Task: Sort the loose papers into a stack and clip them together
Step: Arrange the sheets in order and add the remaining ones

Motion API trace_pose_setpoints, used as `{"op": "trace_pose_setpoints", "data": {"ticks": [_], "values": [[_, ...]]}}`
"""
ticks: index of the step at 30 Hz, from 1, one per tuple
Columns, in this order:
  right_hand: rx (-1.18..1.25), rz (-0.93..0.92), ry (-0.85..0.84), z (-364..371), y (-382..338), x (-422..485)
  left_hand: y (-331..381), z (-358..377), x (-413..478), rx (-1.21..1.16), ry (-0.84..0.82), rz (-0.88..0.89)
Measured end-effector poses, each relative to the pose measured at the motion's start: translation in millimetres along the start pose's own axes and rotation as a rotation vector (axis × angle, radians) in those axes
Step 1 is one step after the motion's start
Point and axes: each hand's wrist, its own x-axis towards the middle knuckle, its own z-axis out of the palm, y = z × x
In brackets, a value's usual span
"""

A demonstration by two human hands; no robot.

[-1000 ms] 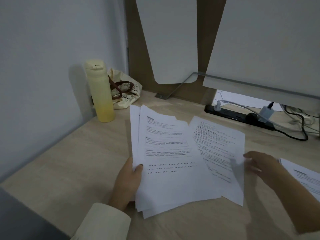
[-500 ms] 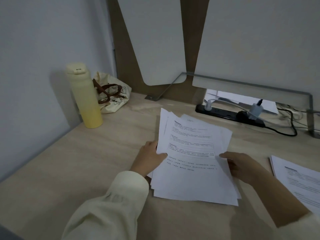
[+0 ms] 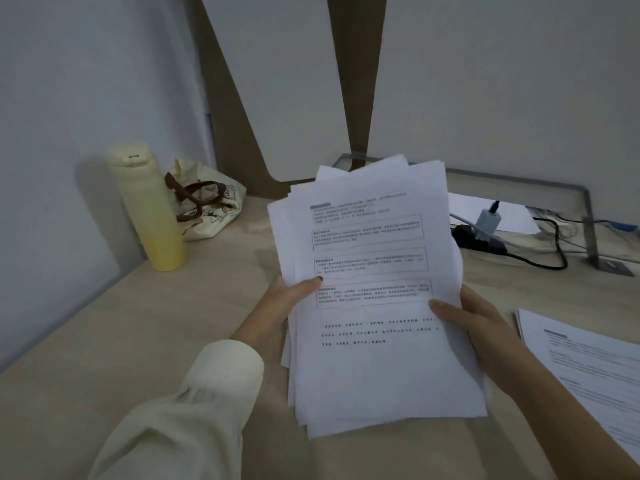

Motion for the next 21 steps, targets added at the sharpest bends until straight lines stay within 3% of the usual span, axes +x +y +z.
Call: {"op": "trace_pose_setpoints", "data": {"ticks": [4, 12, 17, 21], "values": [[-0.087, -0.127, 0.063, -7, -25, -9, 29, 17, -12, -0.176, 0.099, 0.172], [0.016, -0.231, 0.032, -11, -46, -21, 61, 35, -41, -0.047, 0.184, 0.513], [0.038, -0.098, -0.001, -5, -28, -26, 44, 34, -48, 0.002, 0.145, 0.456], [0.052, -0.136, 0.081, 1, -35, -28, 44, 38, -53, 0.033, 0.119, 0.459]]}}
